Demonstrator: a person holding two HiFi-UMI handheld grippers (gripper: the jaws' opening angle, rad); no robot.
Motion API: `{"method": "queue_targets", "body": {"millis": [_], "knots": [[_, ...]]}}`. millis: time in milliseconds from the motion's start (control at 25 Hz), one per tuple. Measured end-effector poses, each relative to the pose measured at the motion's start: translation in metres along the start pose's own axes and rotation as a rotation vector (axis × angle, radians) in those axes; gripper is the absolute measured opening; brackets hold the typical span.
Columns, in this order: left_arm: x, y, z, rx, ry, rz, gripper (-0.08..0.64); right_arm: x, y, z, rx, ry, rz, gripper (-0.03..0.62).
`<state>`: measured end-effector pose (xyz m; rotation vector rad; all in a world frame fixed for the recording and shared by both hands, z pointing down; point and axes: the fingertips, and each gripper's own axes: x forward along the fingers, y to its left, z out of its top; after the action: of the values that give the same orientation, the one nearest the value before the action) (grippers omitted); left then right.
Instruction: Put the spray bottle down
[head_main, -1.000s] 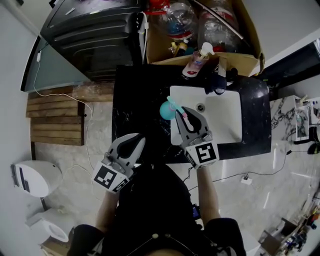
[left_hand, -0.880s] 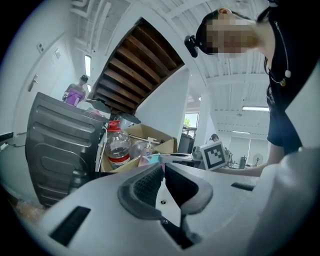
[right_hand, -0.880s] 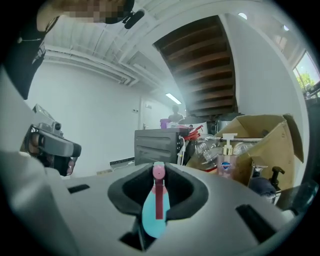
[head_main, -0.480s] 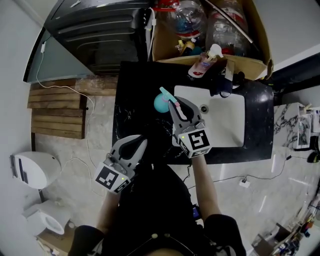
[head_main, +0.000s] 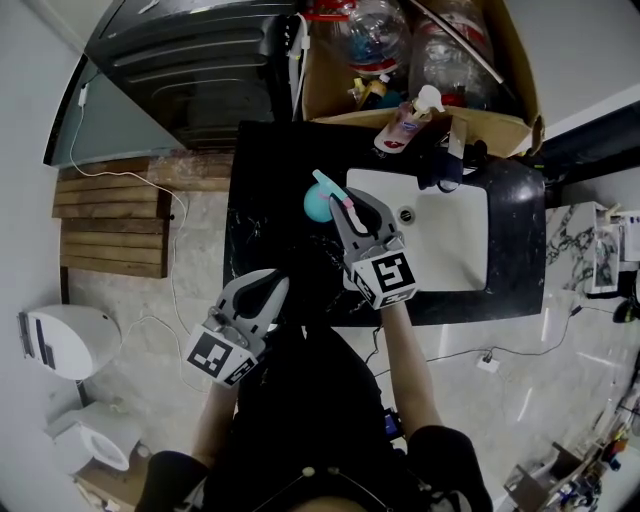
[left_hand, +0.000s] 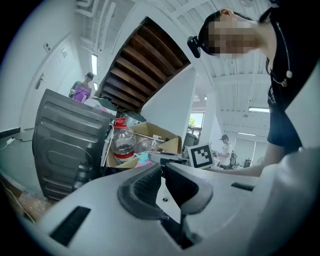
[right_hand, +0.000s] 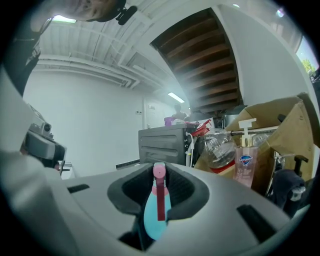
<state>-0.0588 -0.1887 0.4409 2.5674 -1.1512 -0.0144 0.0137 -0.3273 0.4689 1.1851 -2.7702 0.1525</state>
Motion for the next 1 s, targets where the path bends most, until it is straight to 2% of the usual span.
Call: {"method": "queue_targets", "body": {"millis": [120, 240, 440, 720, 840, 1000], "knots": [[0.0, -0.002, -0.001, 0.008, 0.001, -0.011, 0.028, -0.001, 0.004, 0.001, 0.004, 0.0, 0.017, 0.086], [0.001, -0.004, 0.0, 0.009, 0.0, -0.018, 0.028, -0.003, 0.004, 0.001, 0.032, -0.005, 0.025, 0.158], [0.002, -0.009, 0.0, 0.007, -0.003, -0.031, 0.028, -0.015, 0.003, -0.001, 0.02, 0.006, -0.002, 0.16], [0.011, -0.018, 0.003, 0.033, -0.006, -0.077, 0.028, -0.06, -0.004, 0.004, 0.065, -0.011, -0.096, 0.158], [0.017, -0.023, 0.008, 0.051, -0.015, -0.106, 0.028, -0.089, -0.006, 0.011, 0.083, -0.028, -0.154, 0.127], [0.026, -0.034, 0.011, 0.065, -0.019, -0.152, 0.028, -0.13, -0.006, 0.018, 0.156, -0.067, -0.221, 0.002]]}}
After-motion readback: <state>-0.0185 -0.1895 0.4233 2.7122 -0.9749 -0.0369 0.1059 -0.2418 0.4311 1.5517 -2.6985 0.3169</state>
